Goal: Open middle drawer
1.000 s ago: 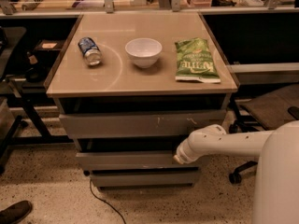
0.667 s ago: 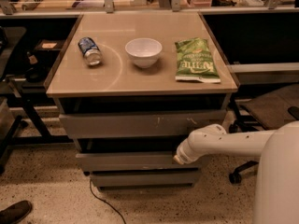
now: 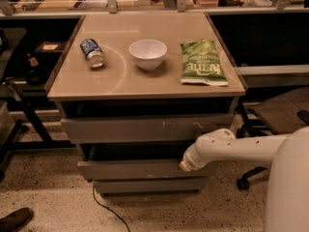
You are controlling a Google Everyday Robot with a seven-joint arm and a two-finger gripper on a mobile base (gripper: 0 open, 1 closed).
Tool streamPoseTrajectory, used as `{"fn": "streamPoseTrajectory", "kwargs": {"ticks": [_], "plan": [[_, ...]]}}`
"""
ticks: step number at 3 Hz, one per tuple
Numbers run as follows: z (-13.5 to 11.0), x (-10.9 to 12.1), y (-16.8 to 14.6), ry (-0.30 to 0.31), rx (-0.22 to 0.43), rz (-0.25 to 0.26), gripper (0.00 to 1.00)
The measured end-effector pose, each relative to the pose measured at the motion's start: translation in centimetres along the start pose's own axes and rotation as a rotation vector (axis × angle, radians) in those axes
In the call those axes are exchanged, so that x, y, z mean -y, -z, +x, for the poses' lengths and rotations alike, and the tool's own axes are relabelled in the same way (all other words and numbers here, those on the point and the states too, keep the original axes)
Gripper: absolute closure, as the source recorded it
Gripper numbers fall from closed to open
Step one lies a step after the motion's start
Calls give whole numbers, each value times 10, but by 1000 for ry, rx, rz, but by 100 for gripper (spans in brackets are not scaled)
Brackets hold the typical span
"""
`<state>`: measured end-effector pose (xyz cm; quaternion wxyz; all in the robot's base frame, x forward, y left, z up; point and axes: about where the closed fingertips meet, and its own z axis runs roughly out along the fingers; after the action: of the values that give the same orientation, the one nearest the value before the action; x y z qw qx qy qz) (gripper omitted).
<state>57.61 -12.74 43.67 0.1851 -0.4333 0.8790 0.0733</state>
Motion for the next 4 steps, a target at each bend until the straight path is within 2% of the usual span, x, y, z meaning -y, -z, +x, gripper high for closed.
{"fn": "streamPoseTrajectory", "kwargs": {"ticks": [2, 3, 4], "plan": [[14, -9, 9, -23, -21, 7, 100], [36, -24, 26, -58, -55, 11, 100], [36, -24, 26, -58, -55, 11, 100]]}}
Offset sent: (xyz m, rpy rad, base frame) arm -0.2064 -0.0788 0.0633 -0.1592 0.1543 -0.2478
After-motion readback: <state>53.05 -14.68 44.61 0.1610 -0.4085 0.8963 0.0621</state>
